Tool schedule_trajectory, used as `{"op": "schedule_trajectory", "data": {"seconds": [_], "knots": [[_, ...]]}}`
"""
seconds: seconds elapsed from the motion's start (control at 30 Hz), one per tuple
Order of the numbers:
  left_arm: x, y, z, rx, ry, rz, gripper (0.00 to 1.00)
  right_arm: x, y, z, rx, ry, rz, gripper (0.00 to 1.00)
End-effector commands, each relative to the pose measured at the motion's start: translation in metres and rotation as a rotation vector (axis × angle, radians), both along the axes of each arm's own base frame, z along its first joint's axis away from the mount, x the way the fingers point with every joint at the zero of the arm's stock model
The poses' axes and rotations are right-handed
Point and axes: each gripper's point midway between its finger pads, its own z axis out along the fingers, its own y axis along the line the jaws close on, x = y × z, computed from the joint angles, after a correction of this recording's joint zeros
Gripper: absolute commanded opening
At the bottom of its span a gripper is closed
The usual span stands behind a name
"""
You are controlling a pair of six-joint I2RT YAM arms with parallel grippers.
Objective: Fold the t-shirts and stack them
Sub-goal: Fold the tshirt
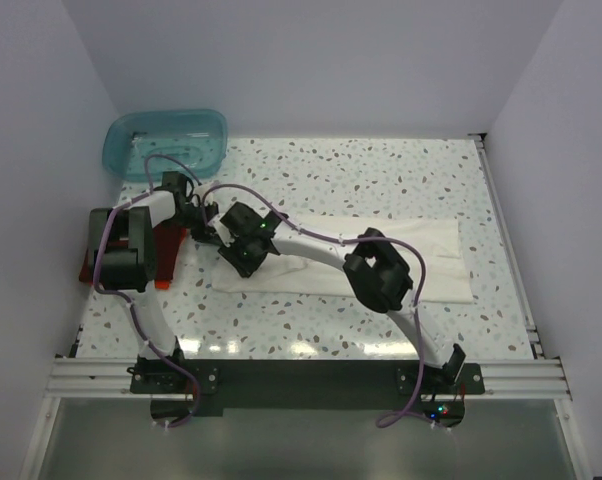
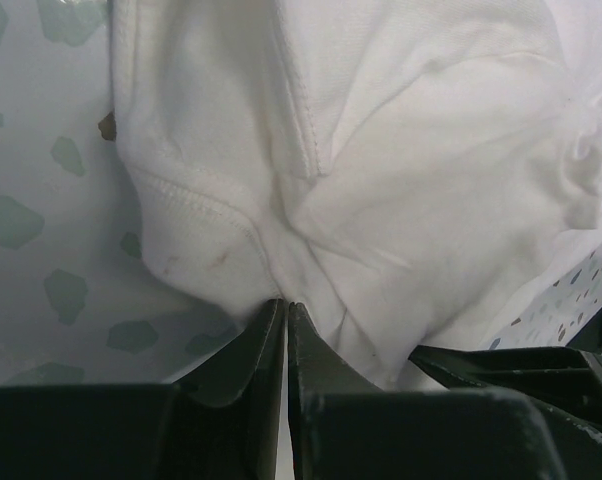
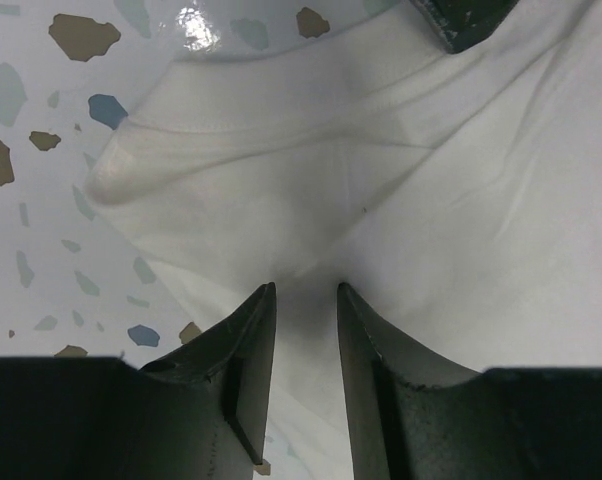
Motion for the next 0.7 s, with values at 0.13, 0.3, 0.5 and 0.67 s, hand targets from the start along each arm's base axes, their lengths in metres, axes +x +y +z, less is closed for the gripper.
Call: {"op": "schedule_trajectory", "data": {"seconds": [0.13,0.3,0.5,0.67], "knots": [[0.0,0.001,-0.003,0.005,-0.004,0.003,0.11,0.006,0.015,0.02,0.004,-0.111,-0.054,0.34],[-0.002,0.002,-0.004,0.01,0.0,0.003,0.11,0.007,0.011,0.01,-0.035,-0.114,-0.053,0.25],[-0.001,0.003,-0.008,0.023,0.005,0.003,0.08,0.006,0.006,0.021,-0.034,-0.127,-0.035,0.06],[0.0,0.002,-0.008,0.017,0.01,0.007,0.08,0.004,0.001,0.014,-0.06,-0.125,-0.02,0.0]]}}
